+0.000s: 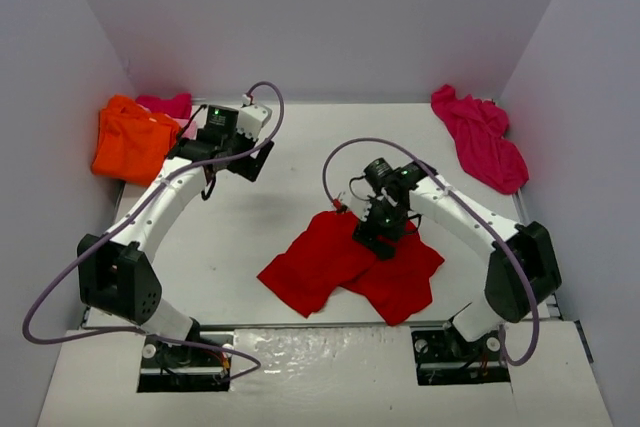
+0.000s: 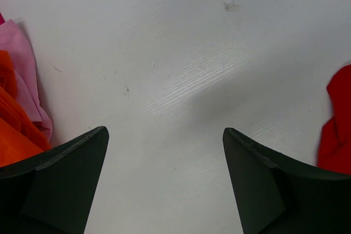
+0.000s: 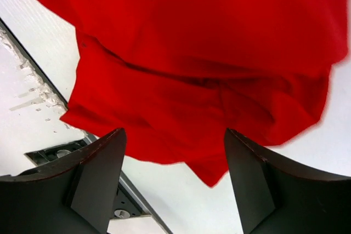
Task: Fold and stack the t-shirts
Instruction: Move the tshirt to the center of the board
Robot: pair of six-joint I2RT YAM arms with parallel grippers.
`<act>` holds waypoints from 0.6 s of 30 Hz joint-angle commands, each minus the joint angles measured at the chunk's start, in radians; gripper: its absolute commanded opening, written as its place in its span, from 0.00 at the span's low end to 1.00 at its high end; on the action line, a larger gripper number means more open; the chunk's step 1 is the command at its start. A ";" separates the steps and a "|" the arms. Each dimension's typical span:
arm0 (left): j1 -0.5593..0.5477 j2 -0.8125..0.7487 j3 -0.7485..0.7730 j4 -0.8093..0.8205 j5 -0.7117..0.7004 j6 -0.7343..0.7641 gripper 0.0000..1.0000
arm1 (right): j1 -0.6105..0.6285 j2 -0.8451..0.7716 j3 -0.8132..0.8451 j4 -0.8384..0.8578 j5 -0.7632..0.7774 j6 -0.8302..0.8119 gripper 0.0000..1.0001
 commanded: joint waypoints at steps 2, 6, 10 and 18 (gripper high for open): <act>0.026 -0.049 0.029 0.043 -0.025 -0.024 0.83 | 0.089 0.120 0.036 -0.017 0.041 0.013 0.68; 0.029 -0.067 0.022 0.043 -0.020 -0.017 0.83 | 0.119 0.195 0.041 0.008 0.067 0.014 0.69; 0.030 -0.077 0.015 0.043 -0.008 -0.018 0.83 | 0.119 0.293 0.074 0.095 0.187 0.066 0.60; 0.030 -0.088 0.013 0.041 0.001 -0.020 0.83 | 0.063 0.401 0.279 0.358 0.464 0.172 0.65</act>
